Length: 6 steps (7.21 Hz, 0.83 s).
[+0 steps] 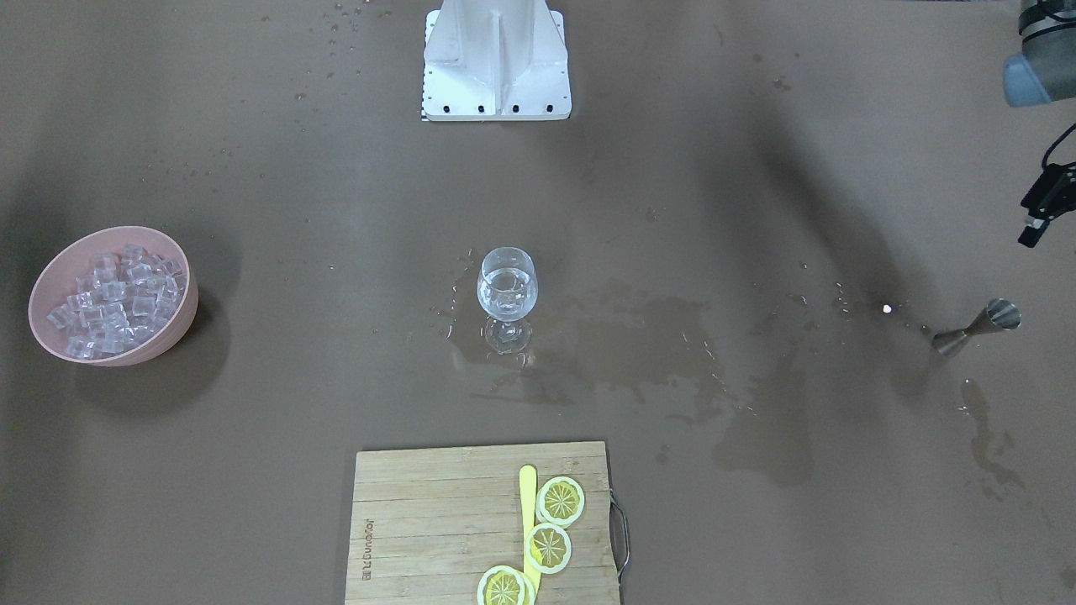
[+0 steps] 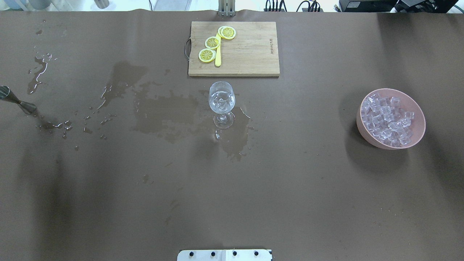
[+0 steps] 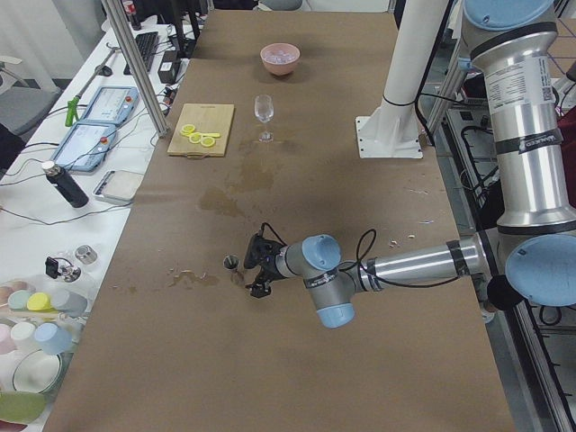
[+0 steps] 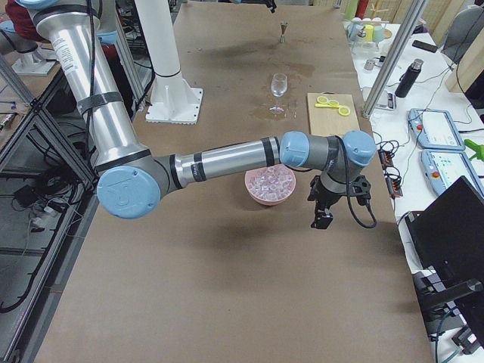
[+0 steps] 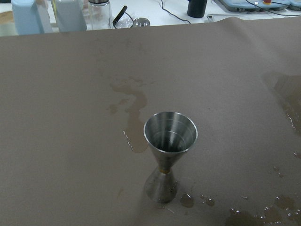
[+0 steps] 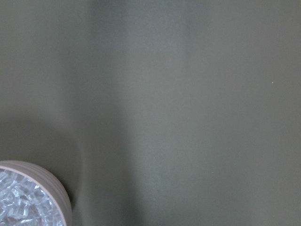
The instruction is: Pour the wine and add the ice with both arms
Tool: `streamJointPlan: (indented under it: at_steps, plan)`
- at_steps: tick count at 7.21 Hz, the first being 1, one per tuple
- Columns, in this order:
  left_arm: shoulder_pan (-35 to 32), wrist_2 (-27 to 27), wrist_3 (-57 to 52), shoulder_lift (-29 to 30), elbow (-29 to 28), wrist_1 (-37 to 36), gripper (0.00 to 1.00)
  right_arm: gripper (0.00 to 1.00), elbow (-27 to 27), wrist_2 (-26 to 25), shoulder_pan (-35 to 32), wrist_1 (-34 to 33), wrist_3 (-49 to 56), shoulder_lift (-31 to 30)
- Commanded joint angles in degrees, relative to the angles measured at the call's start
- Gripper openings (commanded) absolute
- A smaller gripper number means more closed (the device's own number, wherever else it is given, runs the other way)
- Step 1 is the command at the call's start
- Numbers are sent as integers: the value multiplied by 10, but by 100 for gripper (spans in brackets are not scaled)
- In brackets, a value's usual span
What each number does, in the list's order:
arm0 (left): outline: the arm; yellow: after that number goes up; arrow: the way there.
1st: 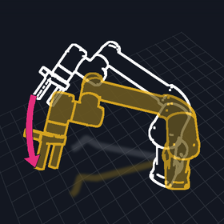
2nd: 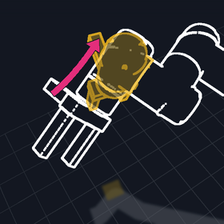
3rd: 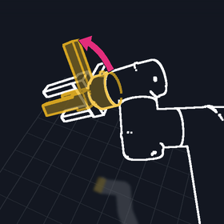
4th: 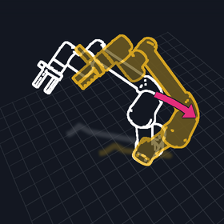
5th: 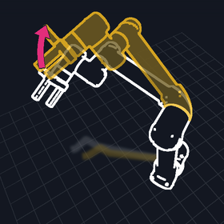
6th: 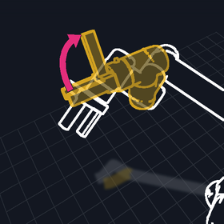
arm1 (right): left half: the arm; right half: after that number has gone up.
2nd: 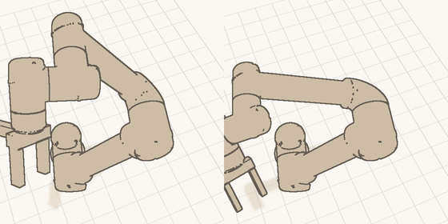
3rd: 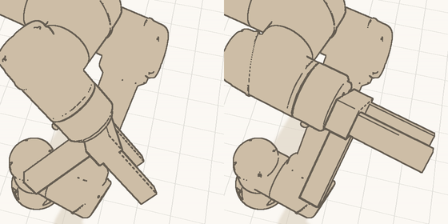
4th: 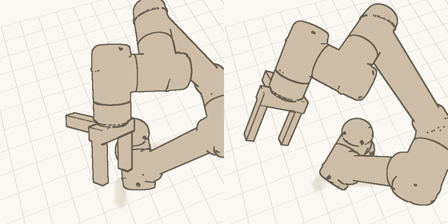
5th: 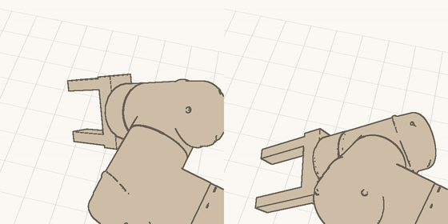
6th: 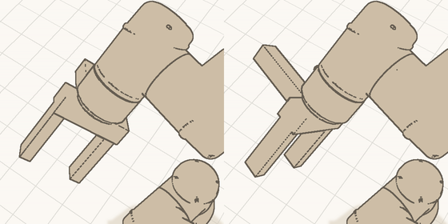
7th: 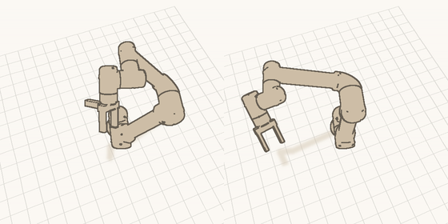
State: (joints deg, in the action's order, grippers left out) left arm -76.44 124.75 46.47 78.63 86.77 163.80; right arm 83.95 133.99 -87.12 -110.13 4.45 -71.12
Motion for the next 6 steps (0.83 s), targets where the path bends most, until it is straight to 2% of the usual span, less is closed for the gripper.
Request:
streamJointPlan:
  at_steps: [1,2,3,6]
  plan:
    - [-50,80,-3,19,20,-95,98,100,5,2,-9,43,-2,-58]
    - [-43,86,-11,19,19,-115,98,100,8,3,-22,60,-2,-77]
    - [-52,94,-70,19,23,-153,98,100,20,2,-27,61,-3,-88]
    - [-82,99,-215,44,66,-352,98,100,31,3,-28,55,-8,-89]
